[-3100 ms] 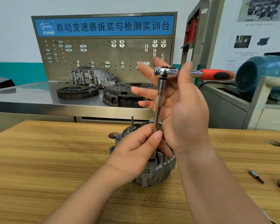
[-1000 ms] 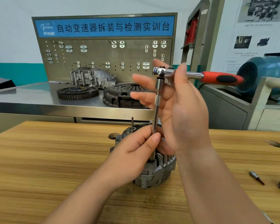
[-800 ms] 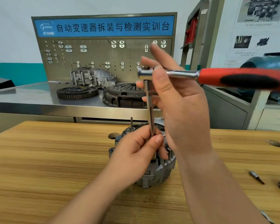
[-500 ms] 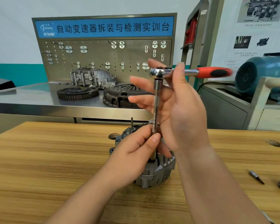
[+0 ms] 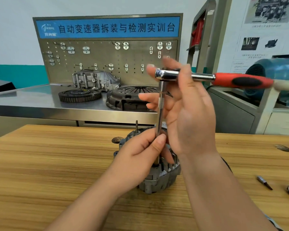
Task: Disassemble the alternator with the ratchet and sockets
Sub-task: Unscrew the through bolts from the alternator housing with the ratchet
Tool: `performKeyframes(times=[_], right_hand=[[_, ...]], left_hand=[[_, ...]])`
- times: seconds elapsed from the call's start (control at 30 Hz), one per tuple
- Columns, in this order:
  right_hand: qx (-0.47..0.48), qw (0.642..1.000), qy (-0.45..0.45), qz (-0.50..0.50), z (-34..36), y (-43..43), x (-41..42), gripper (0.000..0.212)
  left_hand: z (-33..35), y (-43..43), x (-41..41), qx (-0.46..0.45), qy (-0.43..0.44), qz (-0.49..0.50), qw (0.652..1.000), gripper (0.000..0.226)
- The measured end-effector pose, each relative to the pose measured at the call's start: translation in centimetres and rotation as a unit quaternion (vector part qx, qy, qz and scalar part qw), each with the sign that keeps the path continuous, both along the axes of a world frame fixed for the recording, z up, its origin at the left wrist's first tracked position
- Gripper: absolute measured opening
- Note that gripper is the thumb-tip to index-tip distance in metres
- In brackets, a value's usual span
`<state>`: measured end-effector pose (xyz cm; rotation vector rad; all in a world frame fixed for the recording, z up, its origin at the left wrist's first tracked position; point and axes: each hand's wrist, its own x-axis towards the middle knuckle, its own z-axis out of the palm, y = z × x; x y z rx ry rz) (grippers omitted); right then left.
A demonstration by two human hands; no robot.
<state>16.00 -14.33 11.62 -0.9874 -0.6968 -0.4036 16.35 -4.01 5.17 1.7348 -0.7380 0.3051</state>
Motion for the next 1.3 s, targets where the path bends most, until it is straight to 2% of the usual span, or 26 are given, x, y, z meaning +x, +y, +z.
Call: performKeyframes(times=[0.1, 0.2, 0.27, 0.37, 0.47, 0.53, 0.7, 0.8, 1.0, 1.13, 1.2, 1.3], right_hand=[[-0.002, 1.0, 0.014, -0.013, -0.25, -0.01, 0.03, 0.029], [-0.037, 0.994, -0.064, -0.085, -0.01, 0.11, -0.15, 0.023], [-0.065, 0.987, -0.108, -0.095, 0.07, 0.12, -0.23, 0.024], [-0.057, 0.996, -0.067, -0.035, 0.1, 0.09, -0.2, 0.024], [-0.039, 0.999, 0.016, 0.029, 0.14, -0.15, -0.12, 0.038], [-0.045, 0.997, 0.038, 0.04, 0.14, -0.27, -0.06, 0.045], [-0.075, 0.996, -0.032, -0.032, 0.32, 0.08, -0.43, 0.026], [-0.079, 0.992, -0.078, -0.058, 0.47, -0.04, -0.5, 0.026], [-0.051, 0.998, -0.013, 0.034, 0.44, -0.39, -0.26, 0.03], [-0.053, 0.995, 0.023, 0.079, 0.23, -0.36, -0.11, 0.041], [-0.058, 0.997, 0.002, 0.055, 0.19, -0.21, -0.16, 0.035], [-0.085, 0.991, -0.087, -0.049, 0.4, -0.11, -0.31, 0.029]], left_hand=[[0.11, 0.14, -0.07, -0.001, 0.001, -0.007, 1.0, 0.027], [0.16, 0.13, 0.02, 0.012, -0.007, 0.017, 1.0, 0.029], [0.2, 0.05, 0.01, 0.014, -0.018, 0.028, 0.999, 0.03], [0.14, -0.14, -0.02, 0.004, -0.017, 0.029, 0.999, 0.027], [0.2, -0.14, -0.14, -0.004, -0.01, 0.01, 1.0, 0.027], [0.28, -0.01, -0.26, -0.008, 0.003, -0.013, 1.0, 0.028], [0.21, 0.3, 0.01, 0.009, 0.013, -0.011, 1.0, 0.027], [0.08, 0.15, 0.03, 0.016, -0.011, 0.017, 1.0, 0.03], [0.2, -0.07, -0.35, 0.006, 0.003, -0.003, 1.0, 0.03], [0.27, 0.04, -0.53, 0.004, 0.023, -0.009, 1.0, 0.025], [0.14, -0.09, -0.38, 0.012, 0.002, 0.007, 1.0, 0.025], [-0.18, -0.31, -0.18, 0.011, -0.016, 0.037, 0.999, 0.026]])
